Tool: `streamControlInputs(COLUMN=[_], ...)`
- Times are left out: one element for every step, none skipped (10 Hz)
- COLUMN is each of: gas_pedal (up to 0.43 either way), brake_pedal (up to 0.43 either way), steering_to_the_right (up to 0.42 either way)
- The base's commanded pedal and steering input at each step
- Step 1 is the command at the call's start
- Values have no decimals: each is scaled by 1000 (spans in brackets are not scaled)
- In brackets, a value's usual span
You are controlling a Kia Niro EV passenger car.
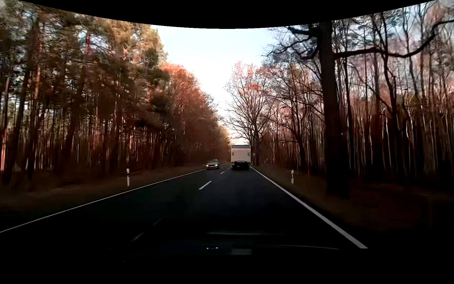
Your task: Follow the waypoints while adhering to traffic rules and regulations
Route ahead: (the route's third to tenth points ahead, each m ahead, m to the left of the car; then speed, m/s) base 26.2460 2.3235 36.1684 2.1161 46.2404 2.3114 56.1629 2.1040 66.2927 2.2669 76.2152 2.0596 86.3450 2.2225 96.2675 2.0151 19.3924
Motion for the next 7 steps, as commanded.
streamControlInputs(gas_pedal=[138,138,138,138,138,138,138], brake_pedal=[0,0,0,0,0,0,0], steering_to_the_right=[-1,-1,-1,-1,-1,-1,-1])
